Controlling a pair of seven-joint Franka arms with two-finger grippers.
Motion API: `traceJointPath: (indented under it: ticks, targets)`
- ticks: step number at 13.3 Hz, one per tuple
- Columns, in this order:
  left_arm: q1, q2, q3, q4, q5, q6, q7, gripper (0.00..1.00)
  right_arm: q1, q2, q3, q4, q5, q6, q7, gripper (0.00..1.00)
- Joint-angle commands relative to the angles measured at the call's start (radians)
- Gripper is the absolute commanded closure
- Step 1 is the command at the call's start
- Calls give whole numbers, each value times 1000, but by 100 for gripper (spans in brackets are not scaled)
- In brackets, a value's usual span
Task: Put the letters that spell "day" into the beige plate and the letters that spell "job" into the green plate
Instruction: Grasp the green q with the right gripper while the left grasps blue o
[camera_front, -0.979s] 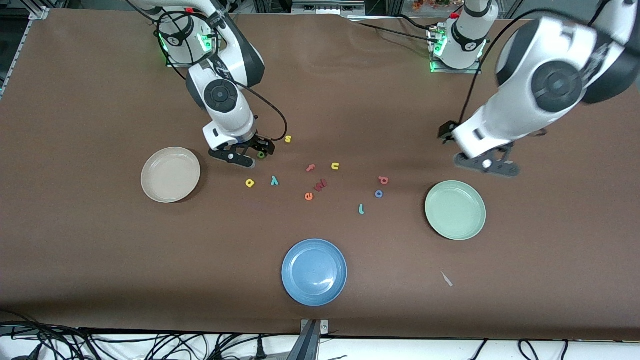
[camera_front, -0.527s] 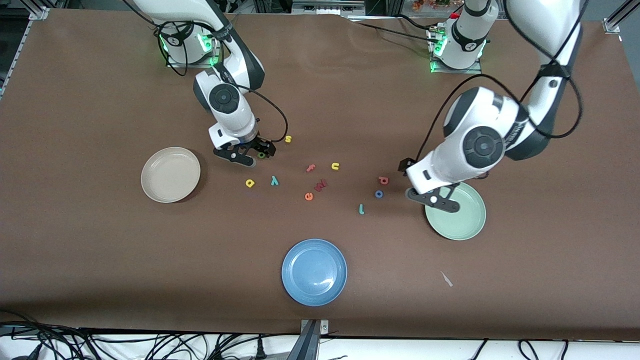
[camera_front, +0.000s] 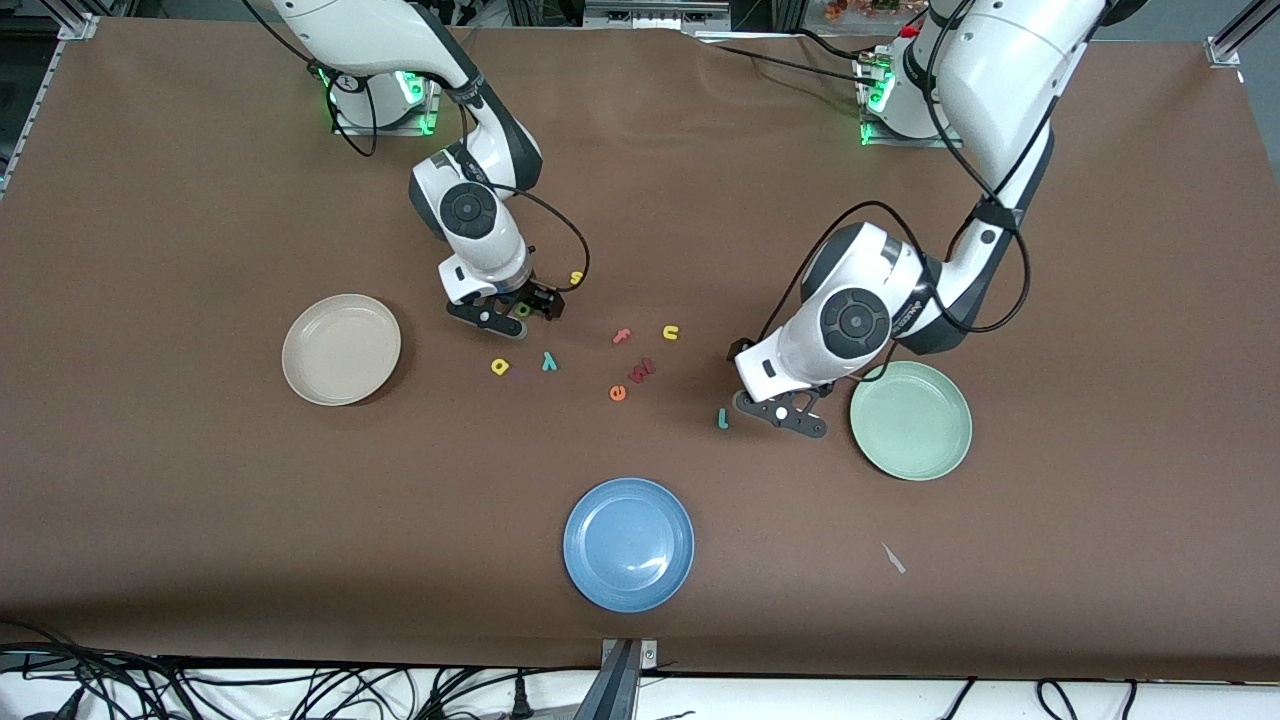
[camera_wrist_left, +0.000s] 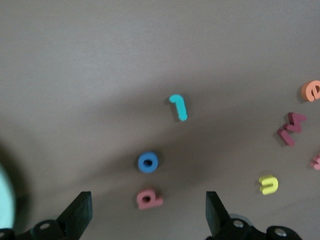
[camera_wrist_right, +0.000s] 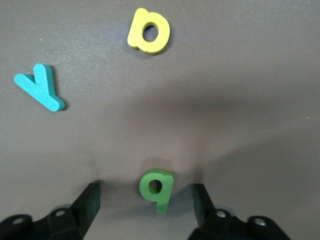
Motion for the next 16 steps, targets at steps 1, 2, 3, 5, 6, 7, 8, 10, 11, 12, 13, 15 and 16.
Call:
traceJointPath:
  ticks: [1,2,3,5,6,7,8,10,11,12,13,15,16]
  targets:
    - [-20,65,9,24,97,53,-21,1,-5,13,4,20,16,13,8,20]
    - [-18,76,9,21,131,58,-25,3,-9,13,6,24,16,13,6,24]
    - [-21,77,9,21,133,58,-27,7,-9,13,4,24,16,11,3,24]
    - [-21,87,9,23,136,59,-25,11,-12,13,4,24,15,8,-2,27]
    - [-21,93,9,23,136,65,-25,13,-13,13,4,29,16,6,-5,28]
    - [-23,99,9,20,136,70,-25,19,-13,13,2,29,16,6,-5,32]
    - [-27,102,11,17,136,70,-27,27,-13,13,2,29,16,6,-6,34]
    - [-32,111,12,17,136,71,-27,39,-12,13,2,29,16,5,-12,43]
    - [-32,114,11,17,136,73,-27,39,-13,13,1,29,16,5,-12,47]
    - [-32,117,11,17,136,73,-27,39,-12,13,1,29,15,3,-14,50]
    - [-32,119,11,17,136,73,-28,39,-13,12,1,29,15,3,-14,53]
    - [-32,120,12,17,137,73,-38,39,-13,12,1,29,15,2,-14,62]
    - [-32,122,12,17,142,73,-38,39,-13,12,1,29,15,2,-14,69]
